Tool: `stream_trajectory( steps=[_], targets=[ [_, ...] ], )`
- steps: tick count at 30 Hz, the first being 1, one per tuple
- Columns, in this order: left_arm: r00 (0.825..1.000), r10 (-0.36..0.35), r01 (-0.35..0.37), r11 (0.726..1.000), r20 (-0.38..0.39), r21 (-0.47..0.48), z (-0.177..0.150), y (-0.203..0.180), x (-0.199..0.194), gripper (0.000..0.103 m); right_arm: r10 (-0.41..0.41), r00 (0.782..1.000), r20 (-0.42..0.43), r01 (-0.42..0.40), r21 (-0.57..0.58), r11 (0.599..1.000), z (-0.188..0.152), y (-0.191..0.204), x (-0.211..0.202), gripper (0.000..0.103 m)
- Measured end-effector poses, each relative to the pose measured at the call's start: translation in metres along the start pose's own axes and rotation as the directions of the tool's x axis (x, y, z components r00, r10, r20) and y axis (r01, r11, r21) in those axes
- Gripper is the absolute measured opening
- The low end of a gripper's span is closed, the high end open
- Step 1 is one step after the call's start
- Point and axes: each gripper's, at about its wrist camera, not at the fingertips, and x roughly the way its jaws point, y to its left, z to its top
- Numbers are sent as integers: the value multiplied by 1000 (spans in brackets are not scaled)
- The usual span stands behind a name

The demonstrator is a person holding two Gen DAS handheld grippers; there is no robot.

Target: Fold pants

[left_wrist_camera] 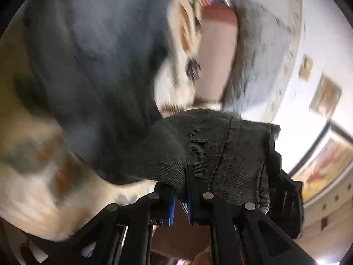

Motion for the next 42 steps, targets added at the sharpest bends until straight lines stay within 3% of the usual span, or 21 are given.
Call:
stream_trajectory(
  steps=[3,7,8,10,13,14,16,18,19,20,24,28,29,30,32,34,38,39,41,42],
  targets=[
    [998,11,-7,998,55,-70,31,26,-24,9,-34,993,-110,31,-29,999,1,17,68,9],
    [995,51,-32,980,91,-196,57,61,-39,14,-94,963,-253,83,-54,995,1,21,156,13],
    [993,65,-42,976,99,-212,58,65,-44,19,-99,947,-305,85,-59,995,1,22,180,14],
    [994,71,-54,982,88,-181,55,63,-50,19,-106,937,-332,89,-67,994,3,25,194,17],
    [994,99,-94,991,54,-100,44,46,-54,21,-7,969,-245,-17,-96,995,13,51,163,22],
    [992,113,-110,992,51,-54,38,38,-58,25,28,980,-199,-50,-110,993,16,60,142,42],
    [989,140,-140,990,56,12,27,26,-65,30,42,995,-94,-56,-147,988,15,70,98,66],
    [980,180,-187,978,81,89,16,15,-77,60,38,998,-47,-45,-153,987,10,68,66,66],
    [977,190,-201,972,95,124,11,8,-84,85,38,999,-26,-41,-135,990,5,57,49,66],
    [978,173,-189,970,114,154,7,4,-92,88,28,999,-18,-30,-120,992,0,46,42,66],
    [958,184,-247,921,222,302,2,-21,-120,88,-13,999,-44,14,12,1000,-24,-18,52,66],
    [949,217,-290,884,230,366,22,-55,-98,88,6,994,-111,4,90,996,-44,-53,88,65],
    [942,237,-315,869,238,381,32,-66,-91,88,-43,991,-126,50,55,997,-48,-49,99,60],
    [929,269,-353,850,255,390,41,-76,-83,88,-74,989,-129,80,41,996,-49,-44,104,59],
    [890,368,-454,771,270,446,59,-88,-69,88,-93,988,-121,96,14,995,-50,-40,103,59],
    [830,483,-557,687,279,466,71,-84,-66,86,-148,987,-63,150,17,989,-48,-44,84,59],
    [797,531,-603,676,287,423,70,-56,-93,86,-218,976,-19,219,74,973,-47,-74,49,60],
    [796,533,-604,679,286,416,66,-51,-99,86,-232,973,-15,232,93,968,-50,-81,42,60],
    [820,521,-570,712,236,411,58,-41,-105,86,-217,976,-8,217,64,974,-57,-77,35,60],
    [833,512,-552,731,213,402,56,-37,-103,86,-169,985,-23,170,35,985,-64,-69,35,60]
  ],
)
